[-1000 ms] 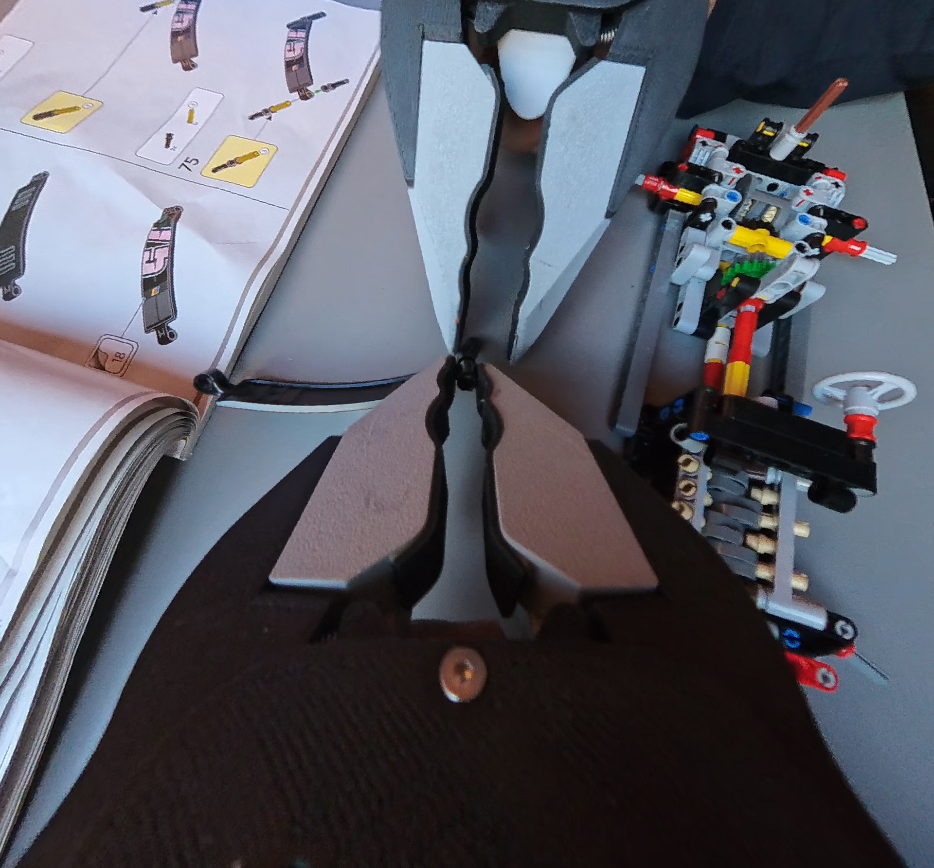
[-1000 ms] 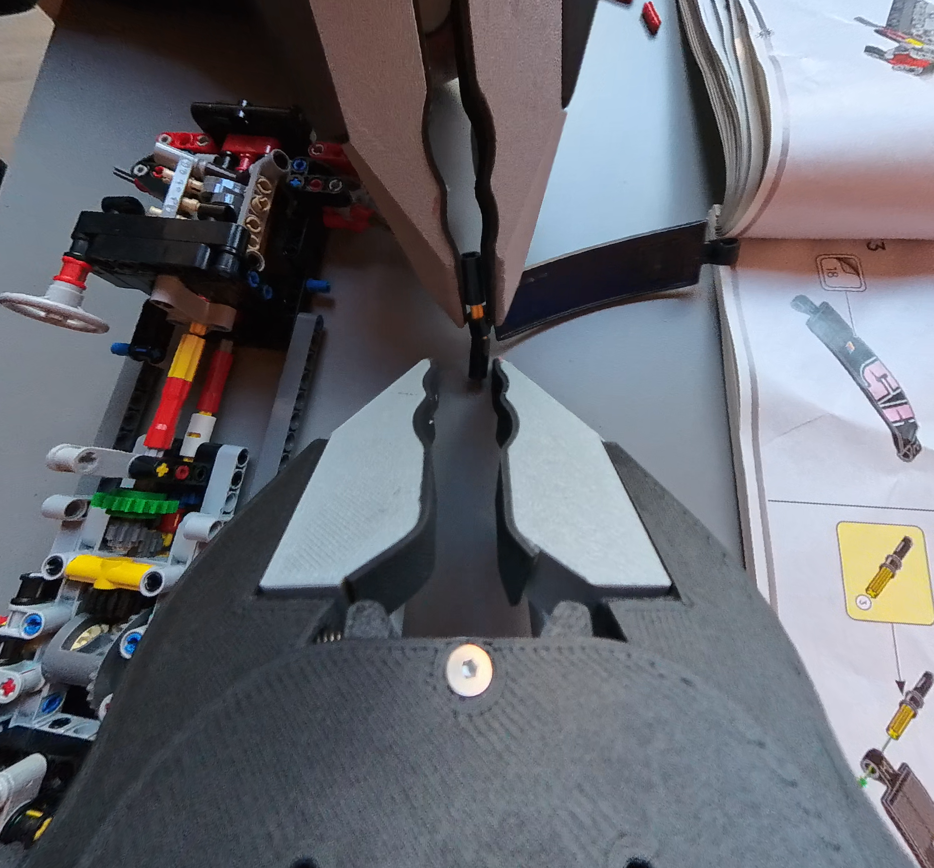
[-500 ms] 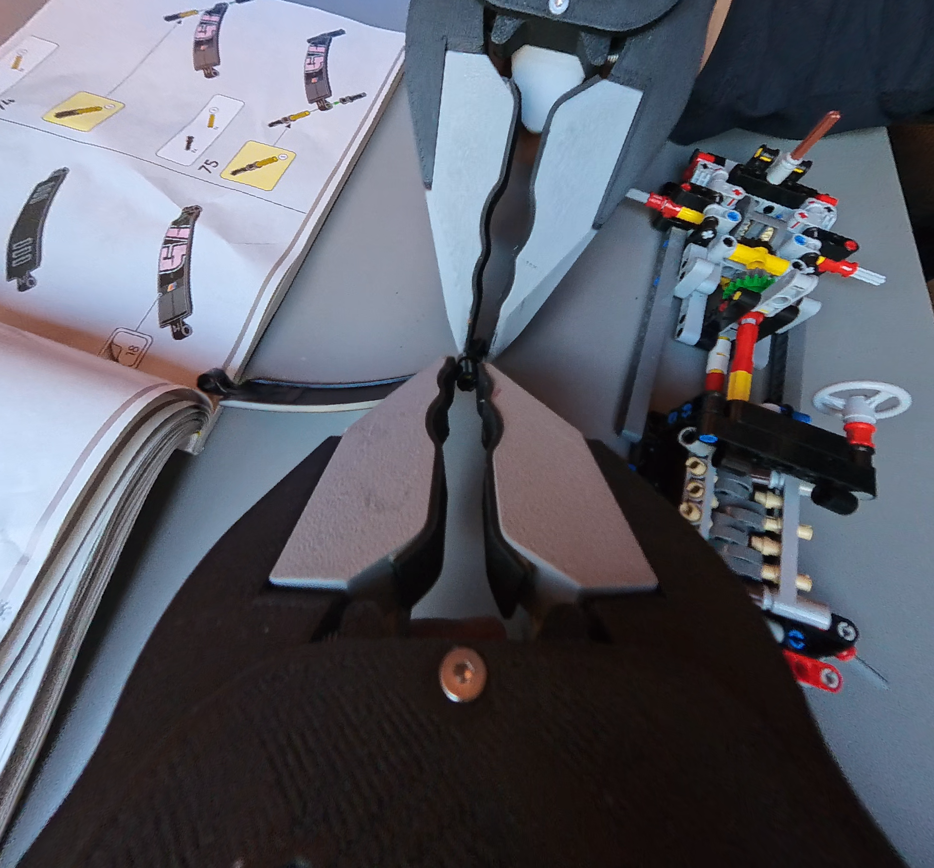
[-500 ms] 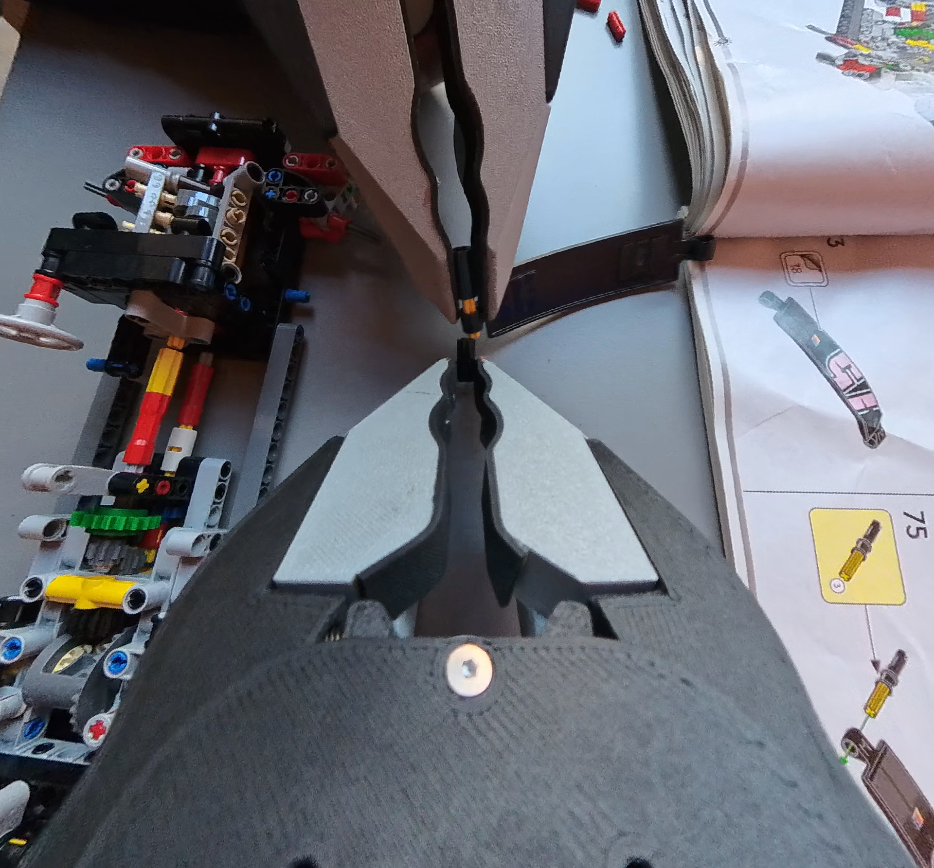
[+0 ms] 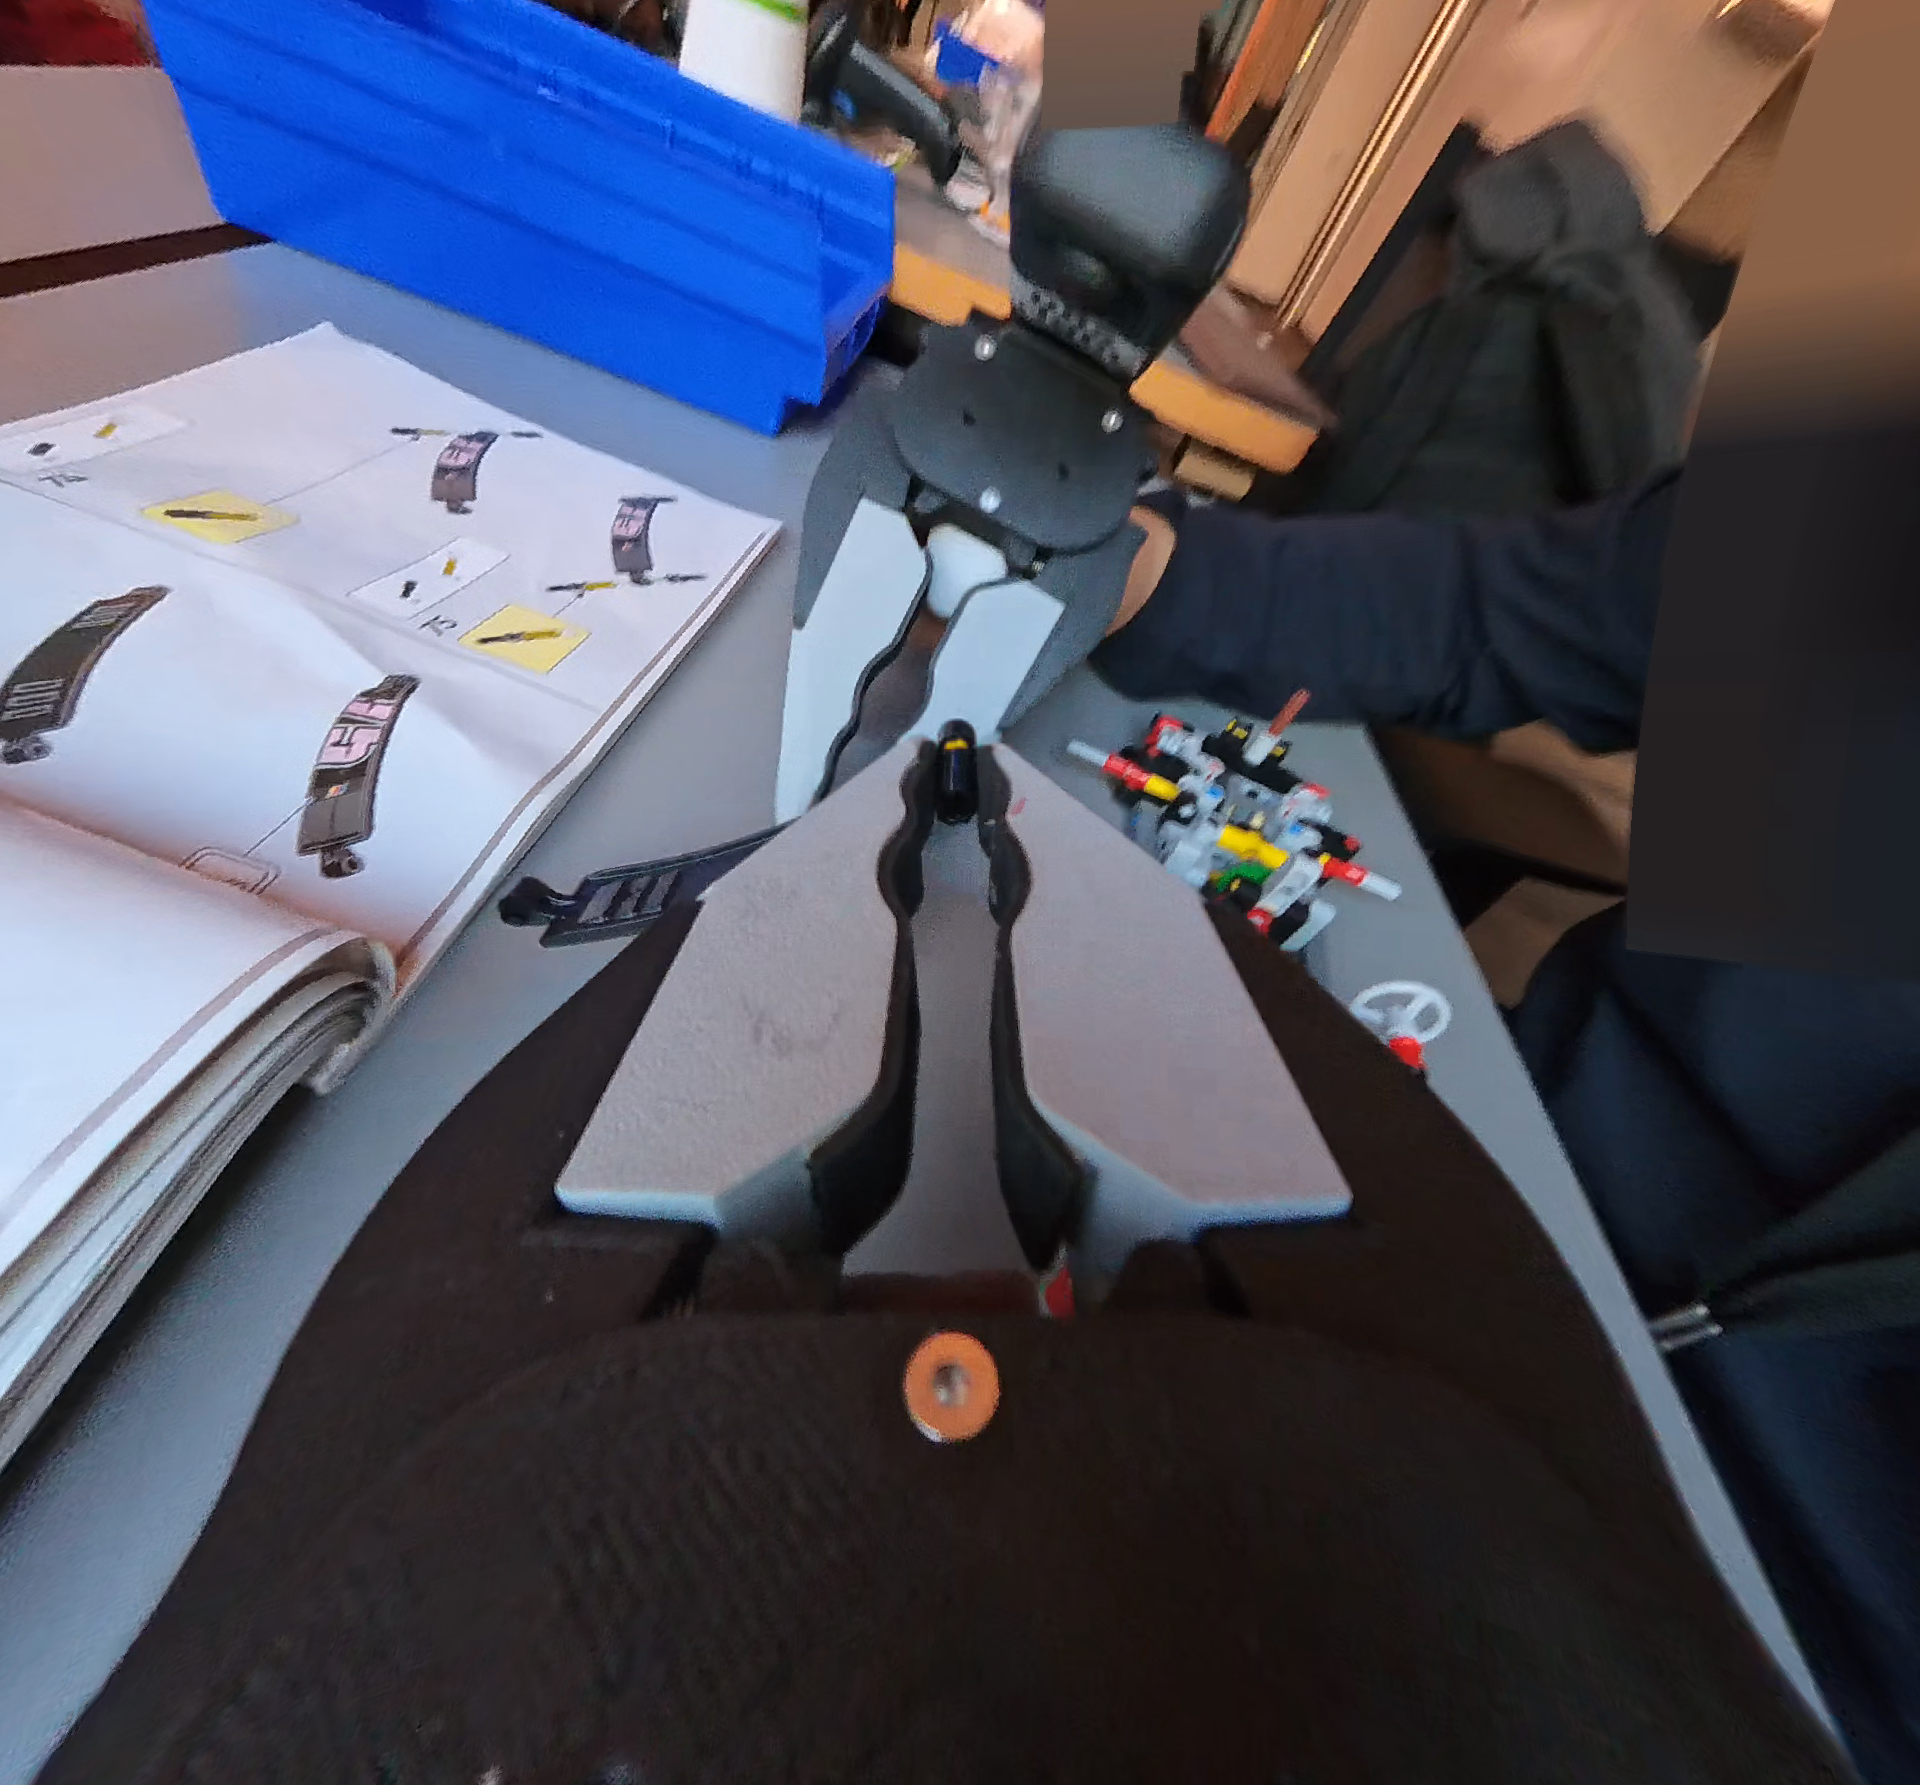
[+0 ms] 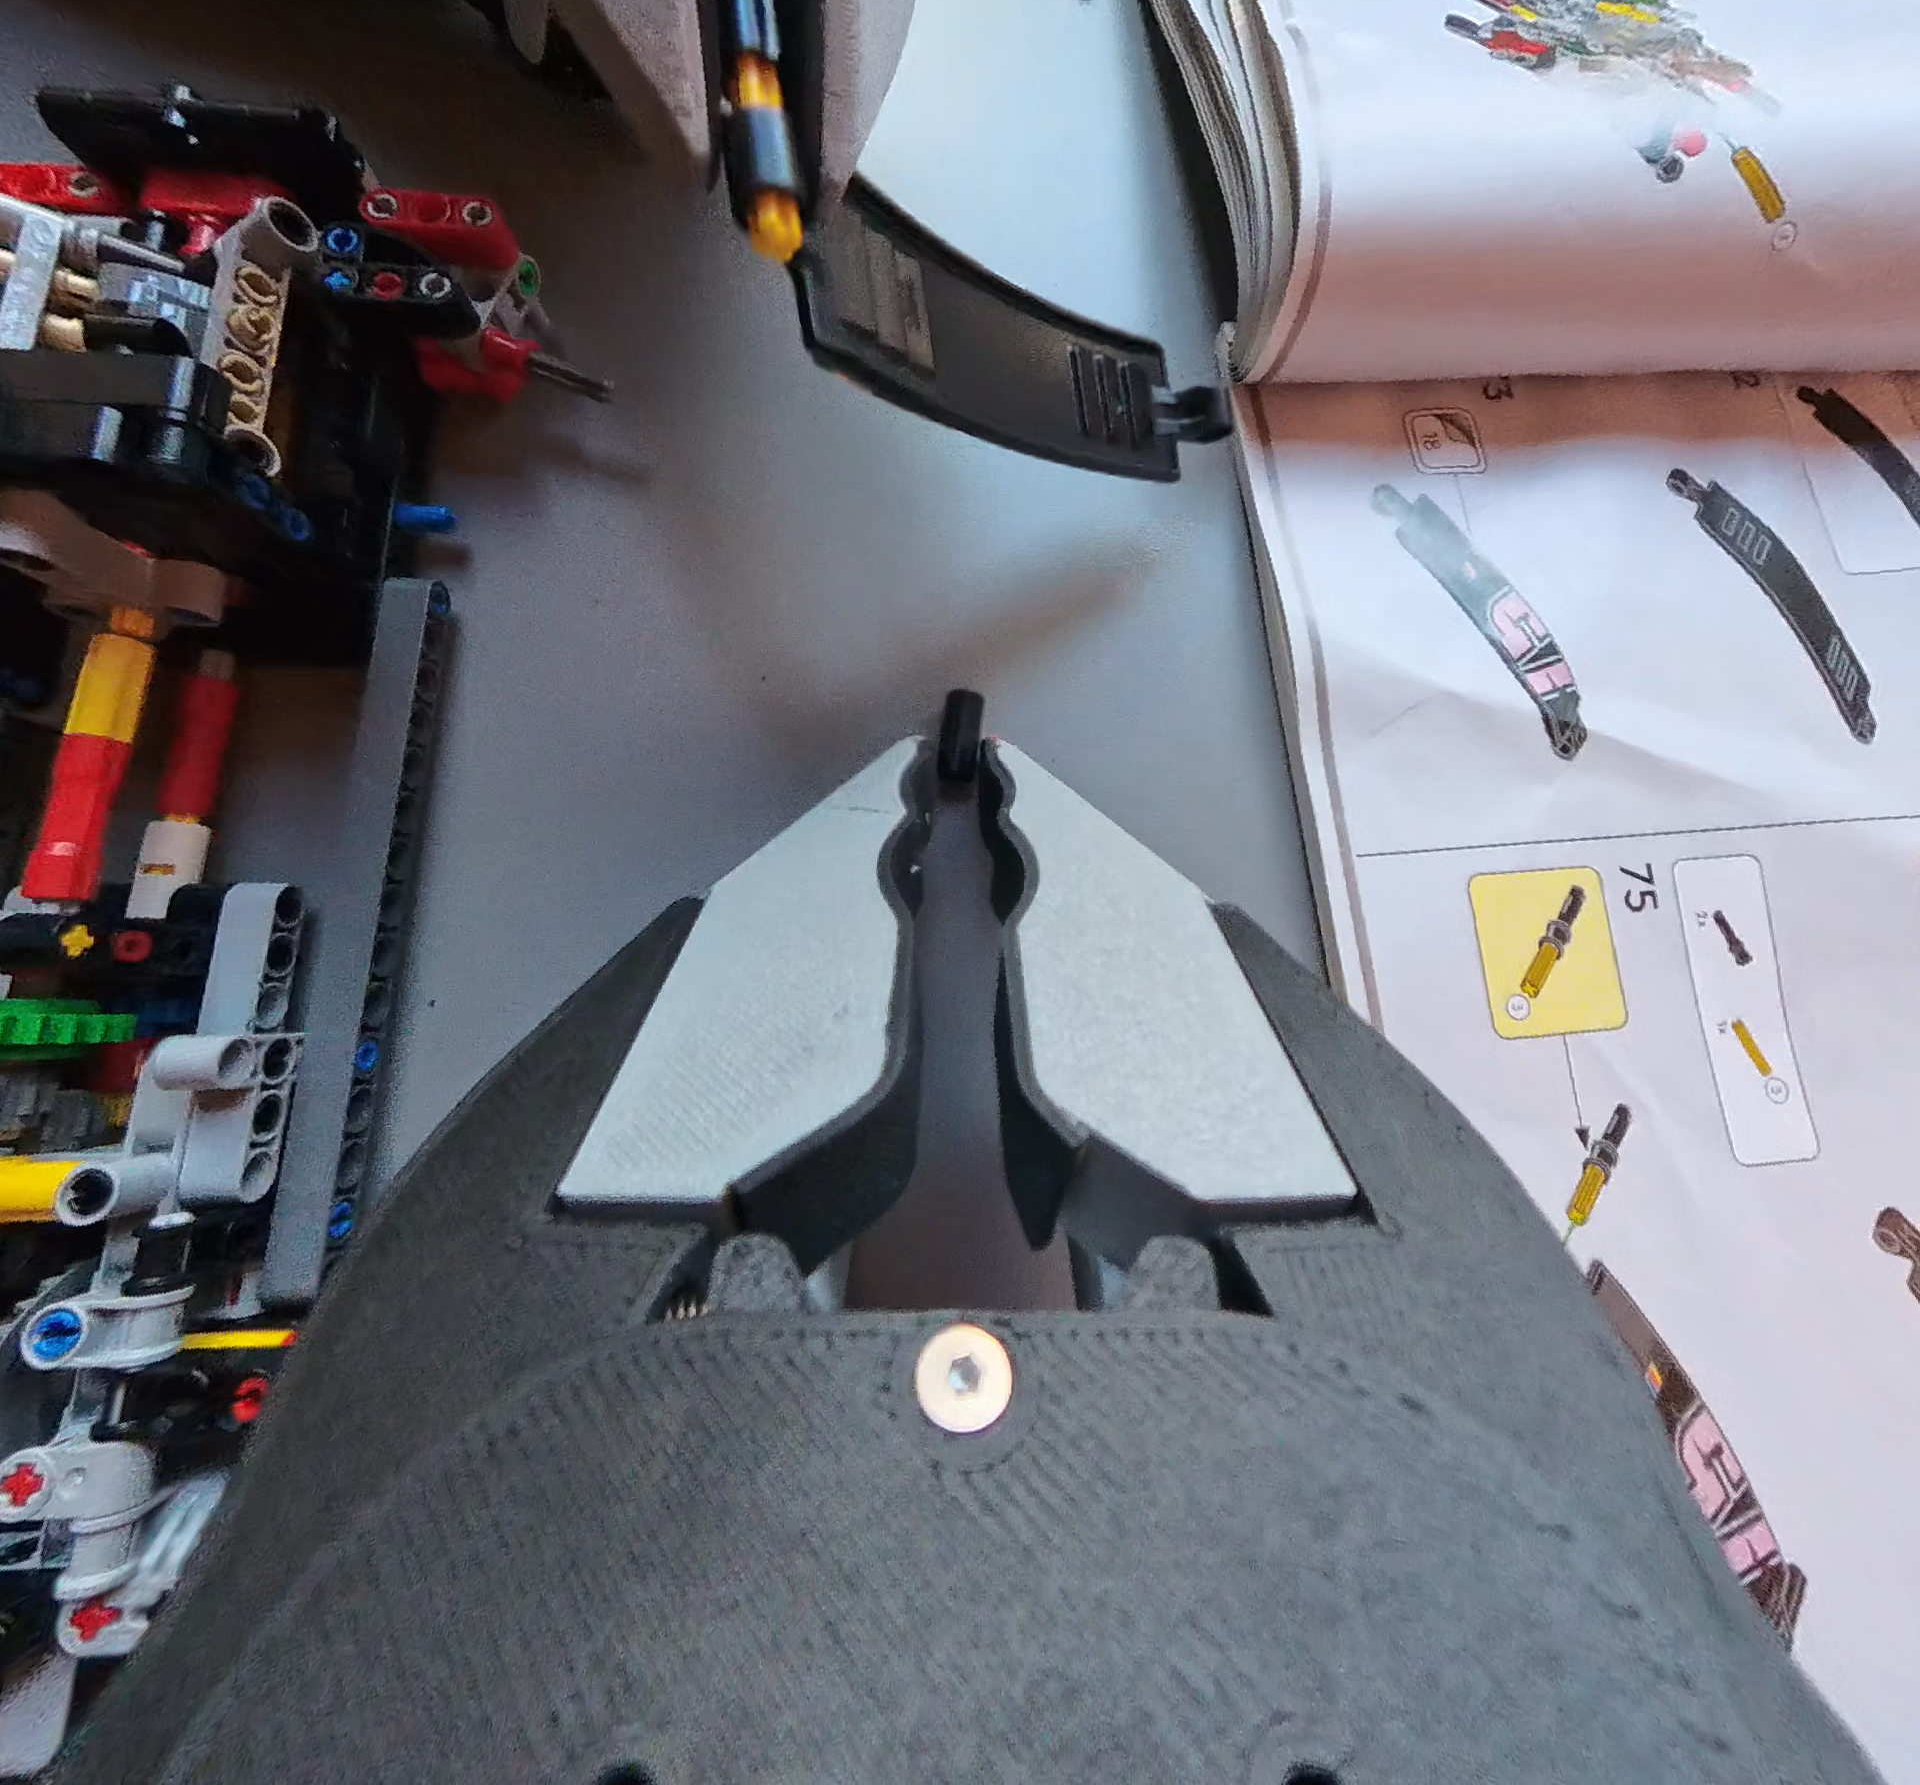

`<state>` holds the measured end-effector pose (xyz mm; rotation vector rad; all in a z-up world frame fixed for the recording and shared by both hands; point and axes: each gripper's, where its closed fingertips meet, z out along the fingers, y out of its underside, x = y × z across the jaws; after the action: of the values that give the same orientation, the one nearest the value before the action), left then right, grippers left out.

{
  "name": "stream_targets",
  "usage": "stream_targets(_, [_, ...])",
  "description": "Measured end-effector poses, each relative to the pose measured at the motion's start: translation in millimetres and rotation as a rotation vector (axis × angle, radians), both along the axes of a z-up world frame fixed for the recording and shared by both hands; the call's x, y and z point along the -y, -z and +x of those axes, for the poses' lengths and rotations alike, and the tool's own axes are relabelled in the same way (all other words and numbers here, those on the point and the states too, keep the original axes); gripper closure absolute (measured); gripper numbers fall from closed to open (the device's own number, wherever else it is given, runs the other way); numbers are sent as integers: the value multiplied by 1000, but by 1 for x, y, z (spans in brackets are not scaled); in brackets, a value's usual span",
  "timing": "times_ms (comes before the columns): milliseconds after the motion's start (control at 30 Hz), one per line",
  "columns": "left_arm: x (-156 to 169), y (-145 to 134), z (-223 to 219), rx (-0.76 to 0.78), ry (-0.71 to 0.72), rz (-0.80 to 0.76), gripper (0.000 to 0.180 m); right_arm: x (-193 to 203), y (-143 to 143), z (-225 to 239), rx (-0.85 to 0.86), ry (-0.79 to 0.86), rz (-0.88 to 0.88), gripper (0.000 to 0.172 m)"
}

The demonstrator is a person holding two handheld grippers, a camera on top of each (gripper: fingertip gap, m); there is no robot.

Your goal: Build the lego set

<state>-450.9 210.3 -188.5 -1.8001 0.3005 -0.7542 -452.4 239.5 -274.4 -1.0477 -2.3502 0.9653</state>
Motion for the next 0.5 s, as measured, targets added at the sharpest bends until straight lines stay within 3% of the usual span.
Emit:
stream_targets(100, [0,-7,1,95,18,7,176,-2,-6,-3,-33,20,-2,139])
stream_targets(233, [0,-6,2,99,19,9,176,5,-33,-6,-121,20,-118,132])
stream_targets(367, [0,-11,11,138,46,17,176,19,-61,-6,-245,0,-177,139])
stream_targets(500, [-1,-12,16,166,55,17,176,34,-73,-4,-316,-31,-178,160])
